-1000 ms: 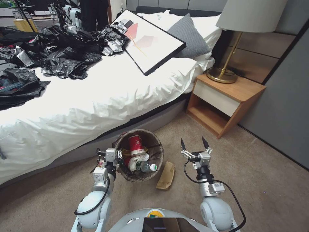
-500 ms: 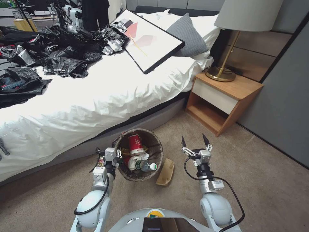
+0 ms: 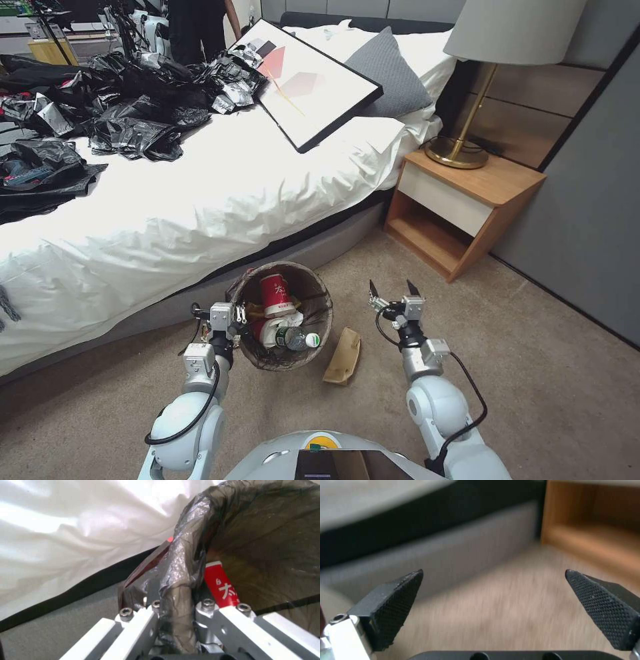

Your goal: Pick up the trash bin, then pick up the garbage from the floor and place it into the trash bin.

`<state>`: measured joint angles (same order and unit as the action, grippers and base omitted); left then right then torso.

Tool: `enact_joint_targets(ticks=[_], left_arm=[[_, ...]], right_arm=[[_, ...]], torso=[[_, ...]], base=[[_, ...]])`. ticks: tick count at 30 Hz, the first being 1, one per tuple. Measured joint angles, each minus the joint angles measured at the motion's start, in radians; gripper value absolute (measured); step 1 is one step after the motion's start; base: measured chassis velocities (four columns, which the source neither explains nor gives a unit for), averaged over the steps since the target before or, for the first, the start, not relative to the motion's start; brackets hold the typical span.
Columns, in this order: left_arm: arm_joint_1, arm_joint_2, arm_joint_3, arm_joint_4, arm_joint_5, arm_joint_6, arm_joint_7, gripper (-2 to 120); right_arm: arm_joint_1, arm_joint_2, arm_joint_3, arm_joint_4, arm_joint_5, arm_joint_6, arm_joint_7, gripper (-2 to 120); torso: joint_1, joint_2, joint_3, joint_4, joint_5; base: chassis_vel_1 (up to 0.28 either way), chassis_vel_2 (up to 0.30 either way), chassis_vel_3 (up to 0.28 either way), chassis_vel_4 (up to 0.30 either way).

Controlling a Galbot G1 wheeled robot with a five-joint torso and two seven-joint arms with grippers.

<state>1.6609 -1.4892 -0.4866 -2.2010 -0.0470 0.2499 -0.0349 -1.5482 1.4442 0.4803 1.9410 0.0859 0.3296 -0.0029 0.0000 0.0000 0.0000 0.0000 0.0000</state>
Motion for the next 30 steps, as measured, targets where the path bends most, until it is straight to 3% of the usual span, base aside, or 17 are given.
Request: enact_joint_targets(ticks=[1,3,4,6,7,8,10,11,14,18,30], left_arm=[[0.000,0.000,0.000,0.000,0.000,0.000,0.000,3],[0.000,0.000,-0.008,-0.007,-0.005,0.001,0.000,3],[0.000,0.000,-0.008,-0.007,-0.005,0.001,0.000,3],[0.001,0.001,-0.012,-0.012,-0.007,0.001,0.000,3],[0.001,0.001,-0.012,-0.012,-0.007,0.001,0.000,3],[0.002,0.001,-0.015,-0.015,-0.008,0.001,0.000,3],[0.003,0.001,-0.017,-0.016,-0.009,0.001,0.000,3],[0.003,0.001,-0.017,-0.016,-0.009,0.001,0.000,3],[0.000,-0.001,-0.016,-0.015,-0.008,0.002,-0.001,3],[-0.005,-0.001,-0.014,-0.012,-0.007,0.005,-0.001,3],[-0.006,-0.006,-0.009,-0.001,-0.001,0.005,0.000,3]], right_arm=[[0.000,0.000,0.000,0.000,0.000,0.000,0.000,100],[0.034,-0.015,-0.021,-0.010,0.068,-0.132,0.035,100],[0.034,-0.015,-0.021,-0.010,0.068,-0.132,0.035,100],[0.056,-0.031,-0.029,-0.022,0.113,-0.235,0.054,100],[0.056,-0.031,-0.029,-0.022,0.113,-0.235,0.054,100],[0.074,-0.045,-0.038,-0.028,0.145,-0.352,0.076,100],[0.094,-0.068,-0.053,-0.037,0.200,-0.491,0.094,100],[0.094,-0.068,-0.053,-0.037,0.200,-0.491,0.094,100],[0.139,-0.098,-0.089,-0.104,0.291,-0.641,0.109,100],[0.163,-0.119,-0.136,-0.190,0.332,-0.691,0.102,100],[0.196,-0.106,-0.231,-0.382,0.328,-0.705,0.059,100]], torso=[[0.000,0.000,0.000,0.0000,0.0000],[0.000,0.000,0.000,0.0000,0.0000],[0.000,0.000,0.000,0.0000,0.0000],[0.000,0.000,0.000,0.0000,0.0000],[0.000,0.000,0.000,0.0000,0.0000],[0.000,0.000,0.000,0.0000,0.0000],[0.000,0.000,0.000,-0.0001,-0.0001],[0.000,0.000,0.000,-0.0001,-0.0001],[0.000,0.000,0.000,0.0000,0.0000],[0.000,0.000,0.000,-0.0001,0.0000],[0.000,0.000,0.000,0.0000,-0.0001]], base=[[0.000,0.000,0.000,0.000],[0.000,0.000,0.000,0.000],[0.000,0.000,0.000,0.000],[0.000,0.000,0.000,0.000],[0.000,0.000,0.000,0.000],[0.000,0.000,0.000,0.000],[0.000,0.000,0.000,0.000],[0.000,0.000,0.000,0.000],[0.000,0.000,0.000,0.000],[0.000,0.000,0.000,0.000],[0.000,0.000,0.000,0.000]])
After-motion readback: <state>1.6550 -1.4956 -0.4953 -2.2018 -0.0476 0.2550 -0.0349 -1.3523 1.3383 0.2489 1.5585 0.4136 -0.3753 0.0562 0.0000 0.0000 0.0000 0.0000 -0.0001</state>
